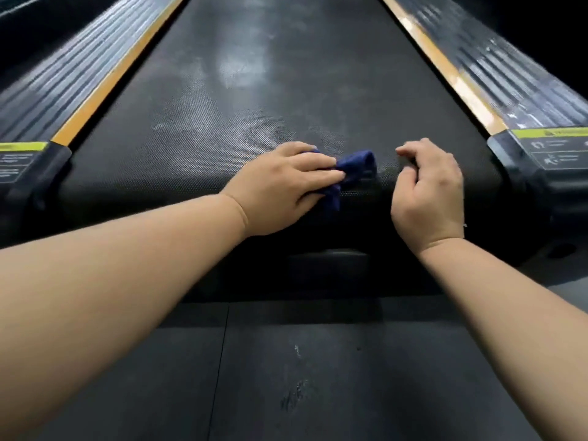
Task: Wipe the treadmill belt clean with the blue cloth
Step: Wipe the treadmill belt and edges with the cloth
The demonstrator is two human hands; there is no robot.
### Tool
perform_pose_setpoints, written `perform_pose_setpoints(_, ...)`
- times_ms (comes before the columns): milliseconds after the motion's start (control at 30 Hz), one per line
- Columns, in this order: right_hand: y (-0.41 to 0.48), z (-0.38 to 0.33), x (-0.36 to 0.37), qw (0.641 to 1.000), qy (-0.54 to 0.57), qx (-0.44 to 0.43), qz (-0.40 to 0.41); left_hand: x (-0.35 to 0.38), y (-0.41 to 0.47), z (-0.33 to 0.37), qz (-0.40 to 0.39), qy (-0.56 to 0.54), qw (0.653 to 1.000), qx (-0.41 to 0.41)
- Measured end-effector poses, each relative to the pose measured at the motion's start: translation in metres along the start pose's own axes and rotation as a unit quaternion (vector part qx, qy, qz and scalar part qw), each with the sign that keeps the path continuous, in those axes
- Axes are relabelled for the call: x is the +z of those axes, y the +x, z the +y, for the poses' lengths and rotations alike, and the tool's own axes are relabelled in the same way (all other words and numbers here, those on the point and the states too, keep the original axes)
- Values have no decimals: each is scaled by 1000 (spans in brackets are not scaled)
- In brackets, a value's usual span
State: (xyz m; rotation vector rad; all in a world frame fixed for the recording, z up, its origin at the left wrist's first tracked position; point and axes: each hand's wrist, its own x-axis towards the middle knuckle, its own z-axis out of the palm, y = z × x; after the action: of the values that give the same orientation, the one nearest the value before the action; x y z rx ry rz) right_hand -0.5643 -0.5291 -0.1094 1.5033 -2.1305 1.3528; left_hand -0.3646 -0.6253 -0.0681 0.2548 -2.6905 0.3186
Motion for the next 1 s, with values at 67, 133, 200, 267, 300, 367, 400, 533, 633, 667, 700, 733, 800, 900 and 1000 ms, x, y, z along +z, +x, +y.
perform_pose_setpoints(67,0,1,-1,1000,-8,2,-8,-8,-23,-15,-37,-25,998,-35)
perform_pose_setpoints(133,-1,3,-3,1000,-14,-4,-18,-28,-72,-46,-56,-15,994,-93)
perform_pose_setpoints(200,-7,-1,-5,1000,-14,-4,-24,-56,-126,-74,-51,20,980,-190)
perform_pose_setpoints(267,-13,-10,-4,1000,-18,5,-21,-68,-144,-82,-23,25,963,-266)
perform_pose_setpoints(300,-15,-19,1,1000,-10,8,-23,-64,-137,-74,-15,24,955,-296)
perform_pose_setpoints(367,-13,-40,14,1000,9,11,-25,-40,-97,-50,11,8,955,-297)
perform_pose_setpoints(400,-8,-47,19,1000,13,11,-17,-26,-72,-36,30,-9,962,-272)
perform_pose_setpoints(533,25,-59,27,999,15,30,19,3,-20,-6,57,-31,979,-193)
perform_pose_setpoints(633,34,-51,21,998,1,68,6,-20,-76,-32,23,-17,979,-204)
perform_pose_setpoints(667,31,-48,20,998,-6,65,-8,-31,-100,-44,16,7,971,-239)
perform_pose_setpoints(700,26,-47,21,998,-14,57,-20,-41,-122,-54,11,31,961,-276)
perform_pose_setpoints(733,22,-47,22,998,-23,47,-31,-47,-135,-61,12,46,951,-307)
perform_pose_setpoints(800,17,-51,26,998,-31,32,-52,-39,-130,-59,28,66,928,-365)
perform_pose_setpoints(900,25,-63,32,995,-35,2,-90,-10,-82,-26,100,54,929,-353)
perform_pose_setpoints(1000,42,-68,34,990,-61,-16,-125,13,-34,17,134,-13,969,-206)
